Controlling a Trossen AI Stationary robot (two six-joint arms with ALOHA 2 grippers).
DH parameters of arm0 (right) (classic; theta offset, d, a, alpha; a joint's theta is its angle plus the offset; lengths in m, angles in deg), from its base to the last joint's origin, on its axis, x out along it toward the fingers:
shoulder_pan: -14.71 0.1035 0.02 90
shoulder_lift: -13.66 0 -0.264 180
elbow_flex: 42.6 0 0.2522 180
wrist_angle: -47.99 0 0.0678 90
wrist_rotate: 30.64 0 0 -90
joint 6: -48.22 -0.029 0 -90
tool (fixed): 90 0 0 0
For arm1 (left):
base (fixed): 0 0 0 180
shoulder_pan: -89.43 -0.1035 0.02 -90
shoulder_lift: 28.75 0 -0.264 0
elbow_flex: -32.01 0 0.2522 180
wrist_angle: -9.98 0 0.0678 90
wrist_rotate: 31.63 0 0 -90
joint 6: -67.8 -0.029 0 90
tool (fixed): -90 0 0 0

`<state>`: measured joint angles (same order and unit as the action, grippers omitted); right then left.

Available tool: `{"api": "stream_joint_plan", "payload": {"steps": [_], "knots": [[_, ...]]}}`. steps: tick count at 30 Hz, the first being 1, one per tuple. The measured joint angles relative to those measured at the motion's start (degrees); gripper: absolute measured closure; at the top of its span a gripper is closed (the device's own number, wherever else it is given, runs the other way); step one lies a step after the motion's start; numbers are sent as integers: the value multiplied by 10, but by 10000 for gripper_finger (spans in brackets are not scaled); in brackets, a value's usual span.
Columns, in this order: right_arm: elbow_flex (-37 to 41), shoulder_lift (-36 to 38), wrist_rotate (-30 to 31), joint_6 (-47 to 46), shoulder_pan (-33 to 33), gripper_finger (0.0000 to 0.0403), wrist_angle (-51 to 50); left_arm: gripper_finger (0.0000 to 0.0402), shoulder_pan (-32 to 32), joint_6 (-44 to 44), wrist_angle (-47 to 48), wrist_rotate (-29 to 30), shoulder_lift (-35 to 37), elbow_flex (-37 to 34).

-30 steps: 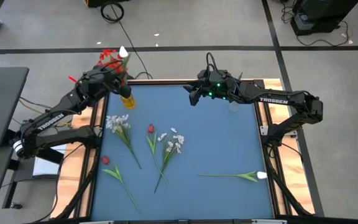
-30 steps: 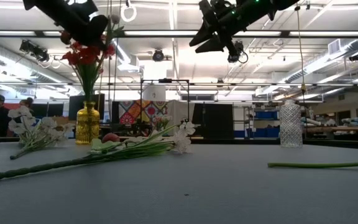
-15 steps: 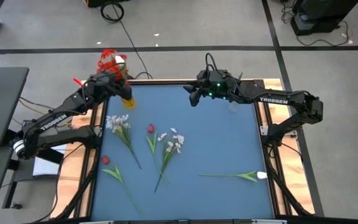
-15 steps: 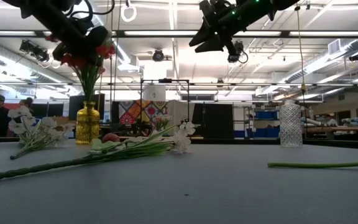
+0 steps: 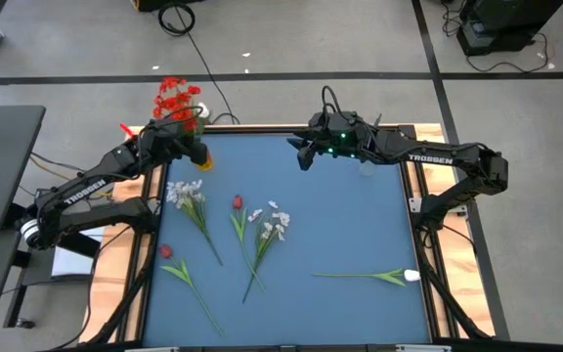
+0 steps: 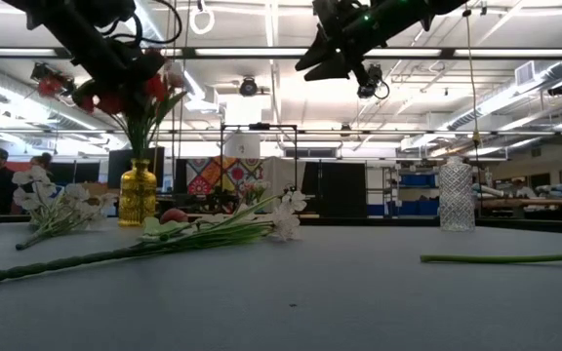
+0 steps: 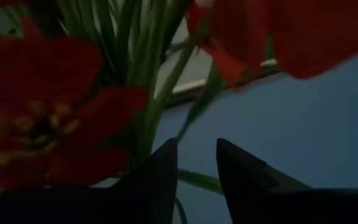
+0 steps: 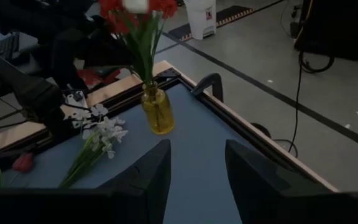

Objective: Sort flowers into vase by color
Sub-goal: Put the top white flowers into the yellow transparent flower vase, then put the white flowers into the yellow transparent flower vase

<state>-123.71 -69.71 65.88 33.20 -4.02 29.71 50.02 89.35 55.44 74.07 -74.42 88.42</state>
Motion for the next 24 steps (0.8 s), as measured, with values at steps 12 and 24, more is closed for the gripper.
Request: {"api": "stream_joint_plan", "payload": {"steps": [12,24], "knots": [[0,0,-2,-54,17,243,-64,183,1,19,62,-47,0,0],[19,-19,-36,-126,62,243,-68,171,1,-13,158,-68,4,11]]}}
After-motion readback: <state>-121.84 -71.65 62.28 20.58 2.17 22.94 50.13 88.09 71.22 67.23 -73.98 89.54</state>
